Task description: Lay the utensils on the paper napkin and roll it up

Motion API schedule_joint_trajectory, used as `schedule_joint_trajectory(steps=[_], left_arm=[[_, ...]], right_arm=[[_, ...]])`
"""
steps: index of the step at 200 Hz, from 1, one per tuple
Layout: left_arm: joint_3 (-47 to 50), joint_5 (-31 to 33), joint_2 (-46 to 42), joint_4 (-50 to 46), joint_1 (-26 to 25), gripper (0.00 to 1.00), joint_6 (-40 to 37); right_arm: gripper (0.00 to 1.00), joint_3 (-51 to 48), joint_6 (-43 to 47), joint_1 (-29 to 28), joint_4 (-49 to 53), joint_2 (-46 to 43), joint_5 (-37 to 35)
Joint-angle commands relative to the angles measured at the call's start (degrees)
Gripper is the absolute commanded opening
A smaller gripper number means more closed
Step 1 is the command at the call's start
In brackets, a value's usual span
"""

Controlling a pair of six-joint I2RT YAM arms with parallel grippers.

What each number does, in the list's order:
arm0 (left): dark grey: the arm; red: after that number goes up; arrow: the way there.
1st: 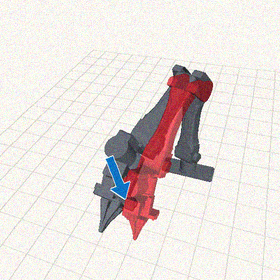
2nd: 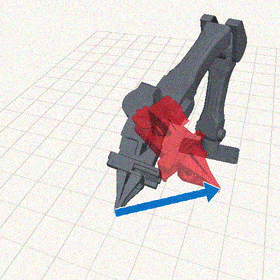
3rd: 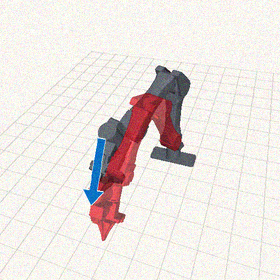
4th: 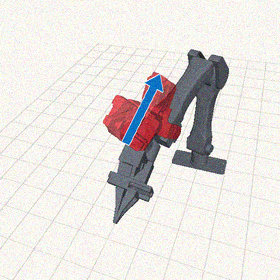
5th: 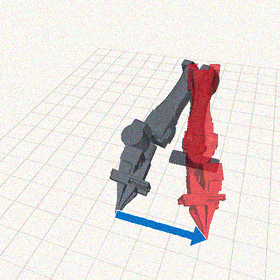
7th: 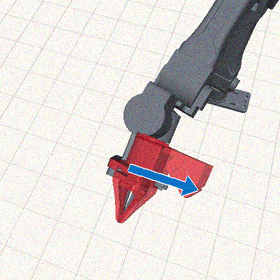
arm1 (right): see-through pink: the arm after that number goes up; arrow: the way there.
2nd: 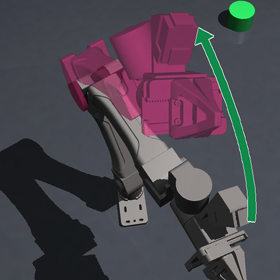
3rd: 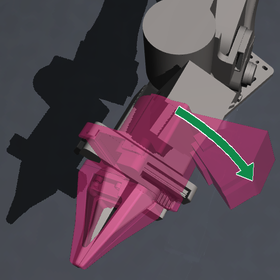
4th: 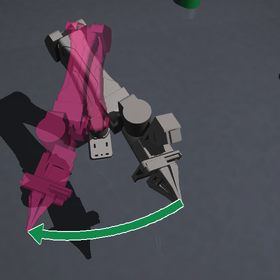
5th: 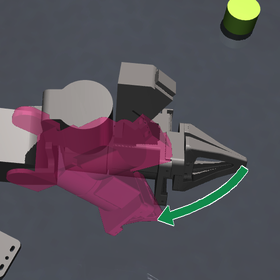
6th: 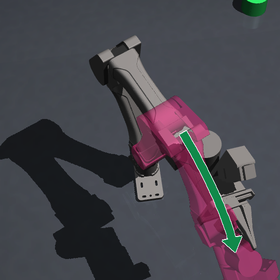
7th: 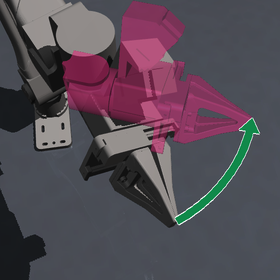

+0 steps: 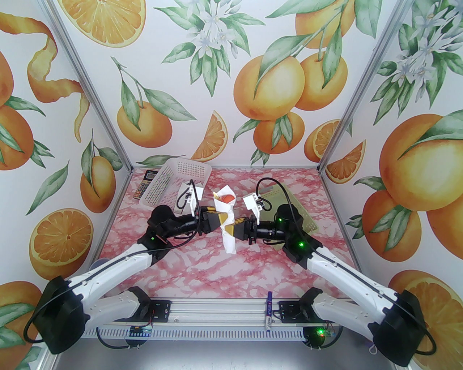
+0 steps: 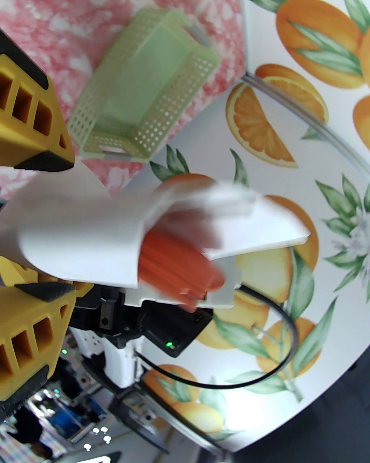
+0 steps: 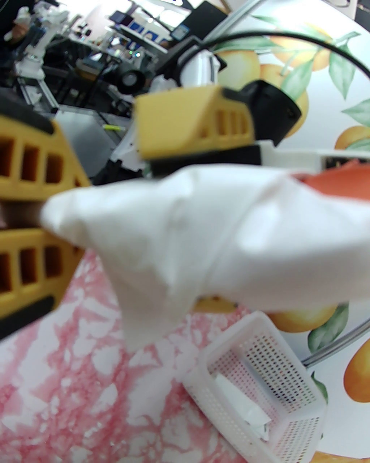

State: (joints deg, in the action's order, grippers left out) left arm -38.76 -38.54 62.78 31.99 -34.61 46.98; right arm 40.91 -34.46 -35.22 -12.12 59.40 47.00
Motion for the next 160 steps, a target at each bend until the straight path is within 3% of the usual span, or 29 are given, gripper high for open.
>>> schedule_joint_trajectory(steps=[1,31,124,160], left_arm=[[0.65,-1.97,-4.33,-2.51,1.61,0.79,-0.6],[2.33,-4.39,-4.67,2.55,1.49,1.0,3.21],[2.7,-3.86,5.67,25.93,-5.09,1.0,10.29],[1.35,-4.6,8.48,29.46,-5.93,0.93,12.68]], right_arm=[[0.02,0.56,2.27,-0.48,-0.28,-1.91,0.21],[0.01,0.92,1.79,-1.66,-3.46,-1.33,0.81],[0.01,2.51,2.69,-5.69,-6.62,0.97,-0.6],[0.01,2.26,2.85,-5.93,-7.02,0.46,-1.15]])
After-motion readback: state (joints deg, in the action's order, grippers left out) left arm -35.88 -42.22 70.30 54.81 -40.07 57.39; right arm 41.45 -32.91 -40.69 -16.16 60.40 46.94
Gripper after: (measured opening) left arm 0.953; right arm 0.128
